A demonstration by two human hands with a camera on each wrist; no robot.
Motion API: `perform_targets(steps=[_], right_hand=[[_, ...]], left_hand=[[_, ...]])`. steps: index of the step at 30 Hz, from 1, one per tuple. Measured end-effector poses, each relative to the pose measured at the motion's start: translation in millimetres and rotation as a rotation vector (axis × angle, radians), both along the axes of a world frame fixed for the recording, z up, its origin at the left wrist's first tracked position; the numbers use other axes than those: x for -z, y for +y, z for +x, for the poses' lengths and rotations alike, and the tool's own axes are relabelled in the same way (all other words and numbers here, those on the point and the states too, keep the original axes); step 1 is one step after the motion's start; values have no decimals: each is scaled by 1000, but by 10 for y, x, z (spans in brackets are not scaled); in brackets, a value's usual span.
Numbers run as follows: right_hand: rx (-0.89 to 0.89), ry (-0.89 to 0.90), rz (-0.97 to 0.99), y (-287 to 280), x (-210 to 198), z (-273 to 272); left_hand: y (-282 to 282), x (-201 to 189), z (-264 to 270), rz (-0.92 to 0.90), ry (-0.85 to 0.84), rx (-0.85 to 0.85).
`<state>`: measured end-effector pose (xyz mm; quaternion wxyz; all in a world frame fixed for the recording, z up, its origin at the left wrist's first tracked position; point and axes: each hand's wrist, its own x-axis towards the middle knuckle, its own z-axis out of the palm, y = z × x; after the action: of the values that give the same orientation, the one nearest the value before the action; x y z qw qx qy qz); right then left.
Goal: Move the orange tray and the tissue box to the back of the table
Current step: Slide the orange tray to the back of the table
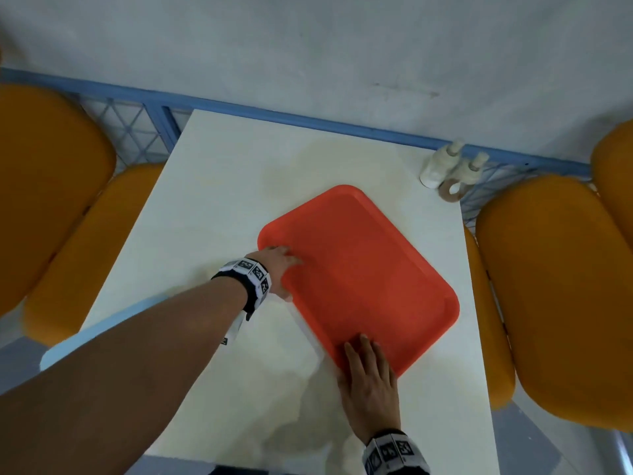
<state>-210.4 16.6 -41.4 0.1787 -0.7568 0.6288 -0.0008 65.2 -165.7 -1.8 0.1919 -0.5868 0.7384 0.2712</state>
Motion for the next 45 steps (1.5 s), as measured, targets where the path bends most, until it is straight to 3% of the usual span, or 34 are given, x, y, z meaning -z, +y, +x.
perform_targets(steps=[5, 10, 15, 22, 32, 45], right_hand=[[42, -6, -35, -849, -7, 341], [58, -33, -42, -1588, -46, 617], [76, -185, -114, -1847, -114, 830], [46, -199, -82, -1832, -121, 848], [-95, -58, 94, -2795, -254, 91], [-98, 27, 101, -3415, -242, -198]], left_hand=[[-820, -25, 246, -57, -27, 42], [-1456, -68, 414, -101, 48, 37], [-1773, -90, 544, -133, 71, 116], [-1707, -158, 632, -95, 77, 119], [-978, -41, 221, -44, 27, -56], [-1429, -61, 17, -124, -41, -167]])
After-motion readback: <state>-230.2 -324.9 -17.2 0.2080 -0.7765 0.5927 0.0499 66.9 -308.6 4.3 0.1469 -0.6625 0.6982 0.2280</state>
